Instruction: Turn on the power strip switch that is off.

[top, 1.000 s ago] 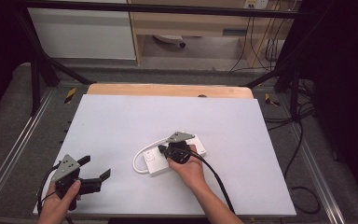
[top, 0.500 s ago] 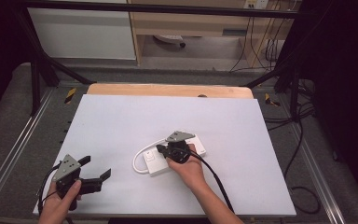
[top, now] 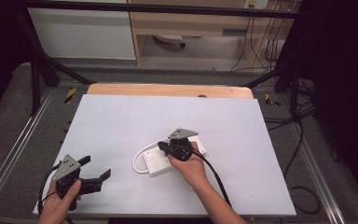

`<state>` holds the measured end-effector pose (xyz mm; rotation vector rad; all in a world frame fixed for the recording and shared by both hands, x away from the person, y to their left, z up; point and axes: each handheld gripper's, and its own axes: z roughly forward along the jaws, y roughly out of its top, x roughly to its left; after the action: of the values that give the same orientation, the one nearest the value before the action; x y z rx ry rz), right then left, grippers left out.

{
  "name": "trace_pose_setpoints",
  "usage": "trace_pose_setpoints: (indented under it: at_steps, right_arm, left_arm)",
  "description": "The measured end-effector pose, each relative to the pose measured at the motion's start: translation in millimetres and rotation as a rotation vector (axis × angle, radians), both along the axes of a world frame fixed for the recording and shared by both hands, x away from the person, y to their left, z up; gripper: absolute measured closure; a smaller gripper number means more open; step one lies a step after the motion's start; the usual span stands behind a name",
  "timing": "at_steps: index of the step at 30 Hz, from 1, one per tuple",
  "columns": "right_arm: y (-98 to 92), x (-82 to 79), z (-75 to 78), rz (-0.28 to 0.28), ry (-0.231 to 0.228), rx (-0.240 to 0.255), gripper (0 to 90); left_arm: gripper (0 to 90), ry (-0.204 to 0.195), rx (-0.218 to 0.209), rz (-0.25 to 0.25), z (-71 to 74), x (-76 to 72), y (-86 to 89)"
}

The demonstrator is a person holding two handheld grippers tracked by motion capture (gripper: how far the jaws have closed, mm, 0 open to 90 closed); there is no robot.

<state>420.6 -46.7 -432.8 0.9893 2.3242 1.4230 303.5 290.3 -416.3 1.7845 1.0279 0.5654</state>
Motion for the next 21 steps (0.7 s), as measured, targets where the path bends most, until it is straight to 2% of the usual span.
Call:
trace_pose_setpoints:
  at_steps: [16, 21]
  right_arm:
    - [-5.9, 2.3, 10.4, -0.011, -0.007, 0.021, 77.8]
    - [-6.9, 1.7, 13.2, -0.015, -0.007, 0.022, 71.8]
  left_arm:
    - [5.8, 0.000, -0.001, -0.001, 0.3, -0.3, -0.1]
    - [5.8, -0.001, -0.001, -0.001, 0.3, -0.2, 0.0]
